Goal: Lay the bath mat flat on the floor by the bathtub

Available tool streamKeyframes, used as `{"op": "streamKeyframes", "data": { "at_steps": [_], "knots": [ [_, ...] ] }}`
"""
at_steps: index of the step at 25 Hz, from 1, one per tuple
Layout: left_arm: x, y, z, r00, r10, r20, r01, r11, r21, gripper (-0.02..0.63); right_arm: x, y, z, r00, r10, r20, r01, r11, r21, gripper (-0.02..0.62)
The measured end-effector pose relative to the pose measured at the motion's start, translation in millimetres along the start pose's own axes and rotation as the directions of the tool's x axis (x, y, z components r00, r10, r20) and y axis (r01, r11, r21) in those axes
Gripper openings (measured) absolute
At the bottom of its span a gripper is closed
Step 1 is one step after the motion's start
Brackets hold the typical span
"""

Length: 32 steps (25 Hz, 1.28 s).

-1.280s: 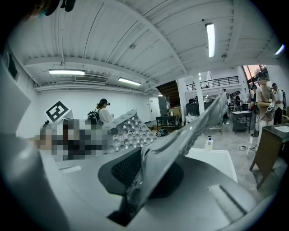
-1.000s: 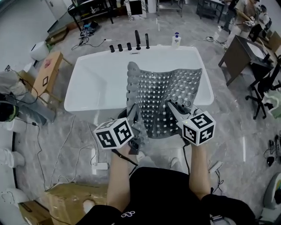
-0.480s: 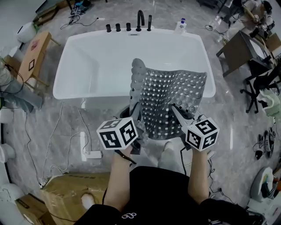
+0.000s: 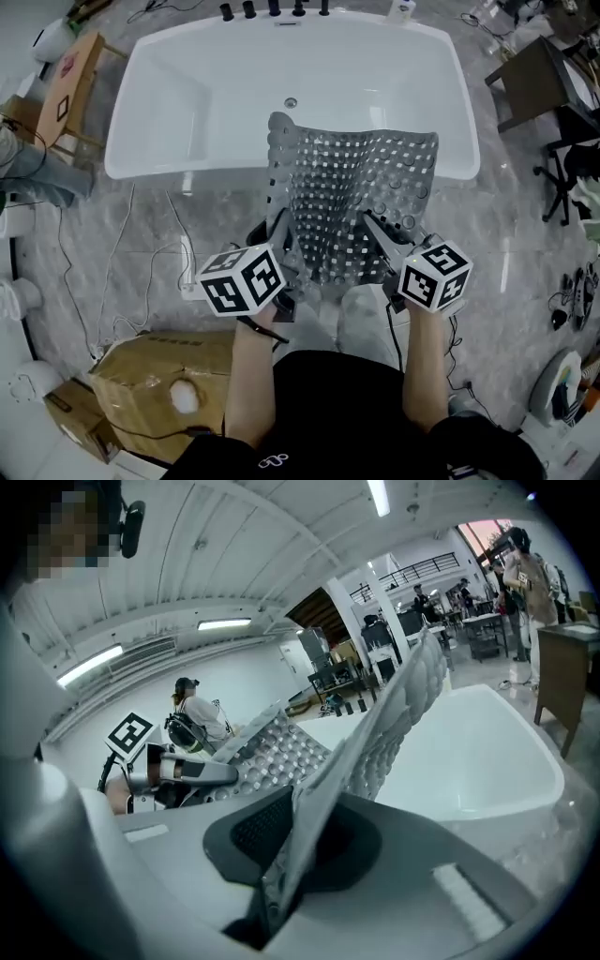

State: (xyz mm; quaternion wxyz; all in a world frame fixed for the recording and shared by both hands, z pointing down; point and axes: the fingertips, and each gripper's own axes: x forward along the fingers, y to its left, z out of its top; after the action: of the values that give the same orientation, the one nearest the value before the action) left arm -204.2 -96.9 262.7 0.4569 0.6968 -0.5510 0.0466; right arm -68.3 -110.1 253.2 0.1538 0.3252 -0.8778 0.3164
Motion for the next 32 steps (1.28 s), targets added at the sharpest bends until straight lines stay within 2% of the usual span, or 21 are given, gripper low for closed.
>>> {"op": "streamKeyframes", "data": {
  "at_steps": [4, 12, 18, 22, 32],
  "knots": [
    [10.8, 10.2, -22.5, 0.998, 0.034, -0.048, -0.035, 0.999, -0.004, 0.032, -1.5, -18.6, -25.1, 1.0, 0.001, -0.025, 0.001, 0.998, 0.06, 0.029],
    [52.1, 12.2, -77.1, 0.989, 0.044, -0.143, -0.041, 0.999, 0.022, 0.032, -15.1, -67.0, -86.6, 0.994, -0.033, -0.104, 0.05, 0.987, 0.156, 0.029],
    [78.8, 24.9, -105.8, 0.981, 0.055, -0.185, -0.054, 0.998, 0.011, 0.032, -12.7, -96.3, -122.3, 0.987, -0.045, -0.152, 0.072, 0.981, 0.178, 0.029],
    [93.2, 44.3, -132.9, 0.97, 0.085, -0.229, -0.087, 0.996, 0.004, 0.032, -5.1, -113.3, -154.2, 0.977, -0.049, -0.207, 0.091, 0.976, 0.199, 0.029],
    [139.0, 80.5, -194.5, 0.935, 0.136, -0.328, -0.117, 0.99, 0.077, 0.032, 21.2, -148.9, -221.4, 0.953, -0.047, -0.3, 0.115, 0.969, 0.216, 0.029]
  ]
}}
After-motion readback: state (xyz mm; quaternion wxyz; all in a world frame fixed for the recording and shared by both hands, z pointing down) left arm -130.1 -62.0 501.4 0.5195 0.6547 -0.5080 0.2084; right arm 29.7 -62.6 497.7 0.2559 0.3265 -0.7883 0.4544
